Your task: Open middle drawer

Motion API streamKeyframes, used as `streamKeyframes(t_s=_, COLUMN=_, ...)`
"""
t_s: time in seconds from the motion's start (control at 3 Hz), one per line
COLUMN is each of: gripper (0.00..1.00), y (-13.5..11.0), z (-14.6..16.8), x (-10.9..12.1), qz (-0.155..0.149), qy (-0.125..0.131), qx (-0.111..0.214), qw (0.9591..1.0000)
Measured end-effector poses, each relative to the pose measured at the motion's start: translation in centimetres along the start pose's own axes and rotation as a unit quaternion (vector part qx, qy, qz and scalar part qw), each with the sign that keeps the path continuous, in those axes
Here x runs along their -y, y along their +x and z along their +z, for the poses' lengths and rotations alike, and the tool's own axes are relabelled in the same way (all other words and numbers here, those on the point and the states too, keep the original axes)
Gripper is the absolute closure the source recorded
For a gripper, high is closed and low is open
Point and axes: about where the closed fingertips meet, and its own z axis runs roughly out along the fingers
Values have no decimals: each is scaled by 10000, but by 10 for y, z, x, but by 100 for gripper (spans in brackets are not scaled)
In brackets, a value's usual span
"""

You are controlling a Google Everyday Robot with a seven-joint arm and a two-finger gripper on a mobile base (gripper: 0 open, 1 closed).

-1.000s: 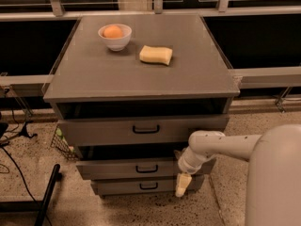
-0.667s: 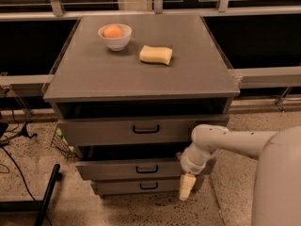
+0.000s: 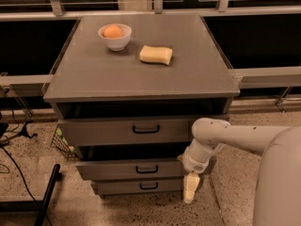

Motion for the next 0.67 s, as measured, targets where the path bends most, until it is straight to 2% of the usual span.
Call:
streamKeyframes(t_s=0.33, gripper=0, y=0, z=0, x=1, qz=-7, qy=110, qx=31, qw=9999)
streamKeyframes(t_s=0.67, gripper=0, y=-4, z=-6, x=4, qz=-148, qy=433, qx=42, qw=9989)
